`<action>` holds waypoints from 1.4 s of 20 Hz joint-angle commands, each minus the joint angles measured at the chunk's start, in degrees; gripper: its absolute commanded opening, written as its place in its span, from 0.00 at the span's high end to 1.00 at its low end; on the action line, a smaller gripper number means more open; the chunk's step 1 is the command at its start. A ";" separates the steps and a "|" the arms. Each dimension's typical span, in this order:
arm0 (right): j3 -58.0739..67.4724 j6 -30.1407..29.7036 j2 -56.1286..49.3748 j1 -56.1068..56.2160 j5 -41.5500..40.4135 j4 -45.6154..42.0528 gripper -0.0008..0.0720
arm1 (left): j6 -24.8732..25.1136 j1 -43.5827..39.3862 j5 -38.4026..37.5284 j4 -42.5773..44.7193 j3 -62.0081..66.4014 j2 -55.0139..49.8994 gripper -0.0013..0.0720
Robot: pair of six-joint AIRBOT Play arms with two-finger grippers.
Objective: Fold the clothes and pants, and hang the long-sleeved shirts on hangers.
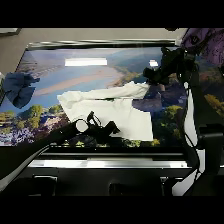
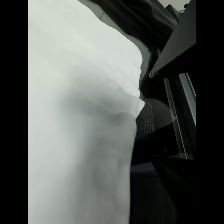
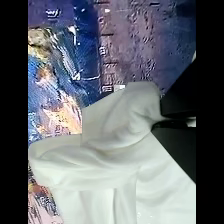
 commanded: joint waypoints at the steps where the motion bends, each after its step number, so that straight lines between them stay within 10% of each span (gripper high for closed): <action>1: 0.02 -0.15 0.04 0.02 -0.13 -0.22 0.94 | -1.99 -0.94 -0.26 -0.15 0.09 0.35 0.26; 12: 0.02 -0.13 0.04 0.02 -0.52 -0.24 0.94 | -2.73 -0.96 11.19 -0.17 0.57 -5.79 0.31; 15: 0.02 -0.11 0.20 0.02 -1.09 -0.24 0.94 | 0.90 -0.46 9.73 -0.15 2.40 -6.47 0.95; 19: 0.02 2.78 3.10 0.02 -0.39 -10.32 0.94 | 16.41 7.39 2.58 2.99 7.58 -1.51 0.96; 28: 0.02 6.12 26.99 0.02 3.48 -31.08 0.94 | 18.97 30.45 -21.53 29.16 46.31 17.68 0.96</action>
